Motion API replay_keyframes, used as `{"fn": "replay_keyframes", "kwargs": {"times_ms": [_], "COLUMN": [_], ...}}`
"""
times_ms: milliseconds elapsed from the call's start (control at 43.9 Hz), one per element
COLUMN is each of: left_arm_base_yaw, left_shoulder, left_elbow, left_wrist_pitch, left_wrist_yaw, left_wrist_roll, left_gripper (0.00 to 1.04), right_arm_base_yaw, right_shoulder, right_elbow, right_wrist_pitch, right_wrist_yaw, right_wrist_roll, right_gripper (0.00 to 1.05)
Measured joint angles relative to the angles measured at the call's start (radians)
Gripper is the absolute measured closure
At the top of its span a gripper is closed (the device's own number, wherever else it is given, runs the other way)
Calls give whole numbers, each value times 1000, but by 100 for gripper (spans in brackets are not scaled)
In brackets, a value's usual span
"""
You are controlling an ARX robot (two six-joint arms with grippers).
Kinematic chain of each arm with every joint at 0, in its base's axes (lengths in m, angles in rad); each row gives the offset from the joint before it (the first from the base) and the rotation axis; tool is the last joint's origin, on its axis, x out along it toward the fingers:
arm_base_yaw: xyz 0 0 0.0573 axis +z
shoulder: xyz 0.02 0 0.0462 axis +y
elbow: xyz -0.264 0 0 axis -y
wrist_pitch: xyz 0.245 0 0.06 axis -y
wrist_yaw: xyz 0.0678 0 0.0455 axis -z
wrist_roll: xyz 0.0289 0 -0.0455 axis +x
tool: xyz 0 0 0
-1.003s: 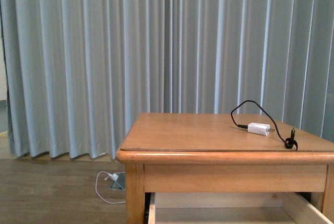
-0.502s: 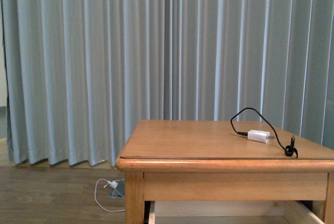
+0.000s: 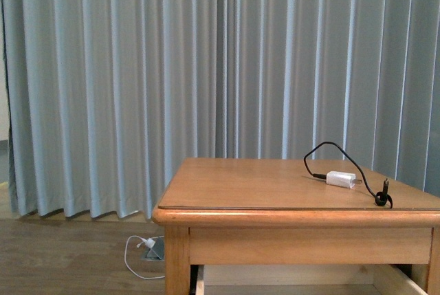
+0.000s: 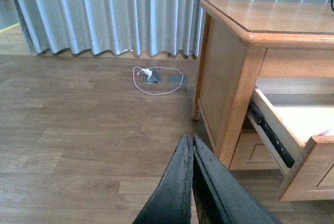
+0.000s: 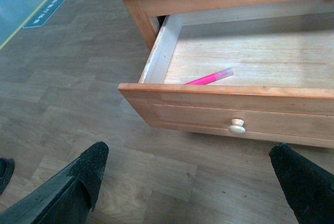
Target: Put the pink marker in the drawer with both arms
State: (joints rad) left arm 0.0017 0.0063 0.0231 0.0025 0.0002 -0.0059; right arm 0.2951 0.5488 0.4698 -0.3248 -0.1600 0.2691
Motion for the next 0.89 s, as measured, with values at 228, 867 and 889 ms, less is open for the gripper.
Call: {"fn": "replay_keyframes", "kwargs": {"times_ms": [228, 867, 889], "left_arm_base_yaw": [0, 0, 0], "left_shoulder": [-2, -2, -2], "left_elbow": [0, 0, 0], "left_wrist_pitch": [0, -1, -1], "left_wrist_yaw": [0, 0, 0], "left_wrist_roll": [0, 2, 2], "left_gripper": [90, 6, 6], "right_arm_base_yaw": [0, -200, -206], "right_shoulder": [0, 419, 441], "right_elbow": [0, 77, 79], "right_wrist_pitch": [0, 57, 63], "right_wrist_yaw": [0, -5, -8], "right_wrist_roll": [0, -154, -162], "right_gripper": [8, 8, 8]}}
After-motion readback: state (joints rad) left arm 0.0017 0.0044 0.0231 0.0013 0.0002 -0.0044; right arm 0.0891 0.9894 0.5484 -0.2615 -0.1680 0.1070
